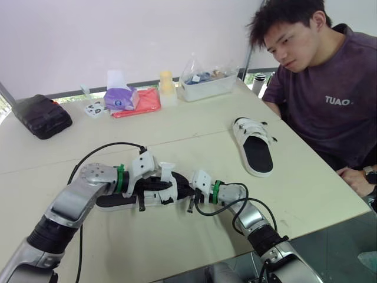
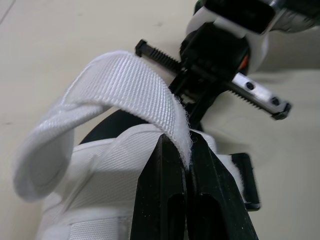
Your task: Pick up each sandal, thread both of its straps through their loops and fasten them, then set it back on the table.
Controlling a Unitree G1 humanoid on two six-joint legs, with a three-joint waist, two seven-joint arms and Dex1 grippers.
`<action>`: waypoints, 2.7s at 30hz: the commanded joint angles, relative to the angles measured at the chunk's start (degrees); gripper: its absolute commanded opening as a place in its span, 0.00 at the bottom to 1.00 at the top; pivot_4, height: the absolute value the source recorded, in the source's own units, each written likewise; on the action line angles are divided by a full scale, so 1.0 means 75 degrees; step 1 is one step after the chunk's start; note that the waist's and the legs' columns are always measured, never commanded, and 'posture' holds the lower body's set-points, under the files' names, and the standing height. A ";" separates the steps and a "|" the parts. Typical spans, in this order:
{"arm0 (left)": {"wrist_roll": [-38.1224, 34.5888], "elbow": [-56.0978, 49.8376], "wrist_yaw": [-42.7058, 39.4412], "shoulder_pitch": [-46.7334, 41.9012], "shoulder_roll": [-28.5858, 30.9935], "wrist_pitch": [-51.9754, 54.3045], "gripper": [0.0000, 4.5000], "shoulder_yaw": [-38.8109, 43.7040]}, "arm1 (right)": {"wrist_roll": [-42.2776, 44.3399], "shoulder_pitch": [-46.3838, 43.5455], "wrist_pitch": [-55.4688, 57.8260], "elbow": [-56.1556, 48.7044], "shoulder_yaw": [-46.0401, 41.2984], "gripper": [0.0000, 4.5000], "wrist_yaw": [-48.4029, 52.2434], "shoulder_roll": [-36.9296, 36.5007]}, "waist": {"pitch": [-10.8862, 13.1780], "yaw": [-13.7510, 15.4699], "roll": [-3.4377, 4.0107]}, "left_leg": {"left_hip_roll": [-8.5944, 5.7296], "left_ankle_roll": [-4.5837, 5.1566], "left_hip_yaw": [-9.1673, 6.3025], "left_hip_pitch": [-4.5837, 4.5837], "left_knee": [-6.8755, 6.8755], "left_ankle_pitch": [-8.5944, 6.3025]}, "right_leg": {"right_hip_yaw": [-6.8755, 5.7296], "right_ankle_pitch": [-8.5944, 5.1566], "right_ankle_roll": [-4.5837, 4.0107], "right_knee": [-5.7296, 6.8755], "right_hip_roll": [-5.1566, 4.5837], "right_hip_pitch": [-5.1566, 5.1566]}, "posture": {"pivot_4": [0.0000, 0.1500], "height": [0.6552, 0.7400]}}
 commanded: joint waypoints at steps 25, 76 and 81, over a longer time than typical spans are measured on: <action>0.0682 0.0452 -0.0715 -0.0382 -0.0708 -0.0885 0.00 -0.0547 | -0.0546 0.0421 0.0670 0.1379 0.0586 0.00 0.0087 0.0145 | -0.0011 0.0004 0.0003 | 0.0005 0.0010 -0.0009 0.0032 0.0005 -0.0005 | -0.0004 -0.0008 -0.0009 0.0009 0.0032 0.0083 | 1.00 1.00; -0.1113 -0.1823 0.1703 0.3187 0.0021 0.1082 0.82 0.1568 | -0.0731 -0.0302 -0.0019 0.2853 0.0557 0.00 0.0289 0.0160 | -0.0004 0.0001 0.0018 | 0.0118 -0.0012 -0.0003 0.0156 0.0000 -0.0032 | -0.0003 -0.0046 -0.0114 0.0027 0.0103 0.0178 | 1.00 1.00; -0.1077 -0.1625 0.1732 0.2884 -0.0193 0.1057 0.82 0.1355 | -0.0722 -0.0294 -0.0008 0.2832 0.0554 0.00 0.0275 0.0169 | -0.0003 -0.0001 0.0019 | 0.0118 -0.0012 -0.0003 0.0156 0.0000 -0.0032 | -0.0005 -0.0047 -0.0114 0.0027 0.0103 0.0179 | 1.00 1.00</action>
